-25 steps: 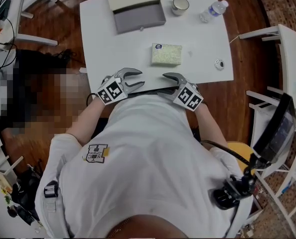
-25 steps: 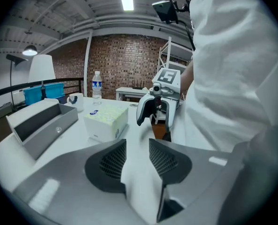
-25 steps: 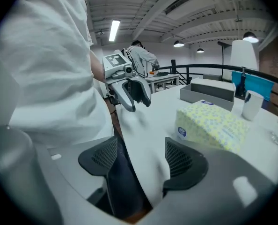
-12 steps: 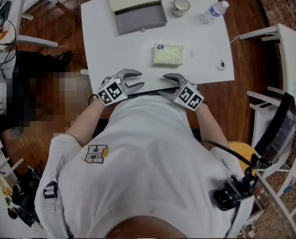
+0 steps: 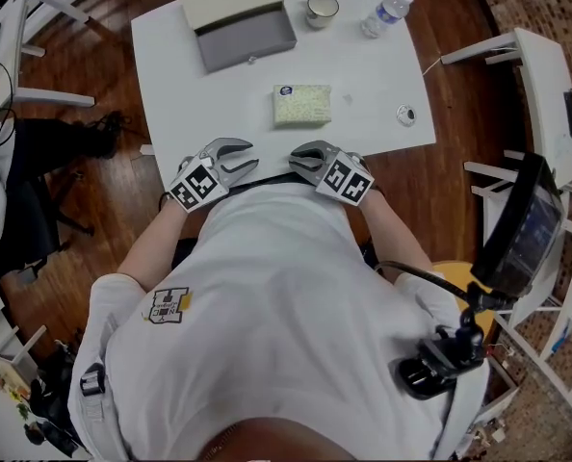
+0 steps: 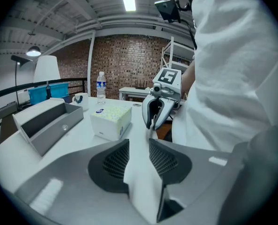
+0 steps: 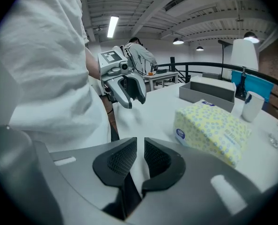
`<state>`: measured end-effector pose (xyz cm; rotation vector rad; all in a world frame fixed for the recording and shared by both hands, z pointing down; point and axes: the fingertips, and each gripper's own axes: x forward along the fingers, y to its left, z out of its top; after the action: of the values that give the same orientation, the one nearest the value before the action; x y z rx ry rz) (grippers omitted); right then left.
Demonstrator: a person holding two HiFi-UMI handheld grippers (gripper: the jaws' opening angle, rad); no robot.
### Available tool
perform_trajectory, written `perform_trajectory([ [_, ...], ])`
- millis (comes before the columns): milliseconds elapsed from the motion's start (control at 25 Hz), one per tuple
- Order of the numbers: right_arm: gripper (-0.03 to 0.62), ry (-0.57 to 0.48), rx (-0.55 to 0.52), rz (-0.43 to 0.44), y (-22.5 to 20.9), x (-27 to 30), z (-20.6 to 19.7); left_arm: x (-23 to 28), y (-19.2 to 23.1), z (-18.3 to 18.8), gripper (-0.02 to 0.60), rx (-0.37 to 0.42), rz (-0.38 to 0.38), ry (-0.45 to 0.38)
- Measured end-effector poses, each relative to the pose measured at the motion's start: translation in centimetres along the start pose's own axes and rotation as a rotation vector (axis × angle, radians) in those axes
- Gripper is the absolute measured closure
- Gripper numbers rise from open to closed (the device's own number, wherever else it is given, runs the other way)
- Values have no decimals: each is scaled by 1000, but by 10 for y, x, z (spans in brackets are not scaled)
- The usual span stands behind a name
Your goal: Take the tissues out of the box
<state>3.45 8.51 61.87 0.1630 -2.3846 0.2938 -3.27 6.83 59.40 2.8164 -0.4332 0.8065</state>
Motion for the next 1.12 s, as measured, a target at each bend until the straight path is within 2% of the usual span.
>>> perform_trajectory([
  [320, 595, -41, -24, -11, 1, 4, 14, 0, 2, 2, 453, 0, 7, -7],
  [1120, 597, -22, -93, -34, -6, 6, 20, -3, 3, 2, 453, 0, 26, -9],
])
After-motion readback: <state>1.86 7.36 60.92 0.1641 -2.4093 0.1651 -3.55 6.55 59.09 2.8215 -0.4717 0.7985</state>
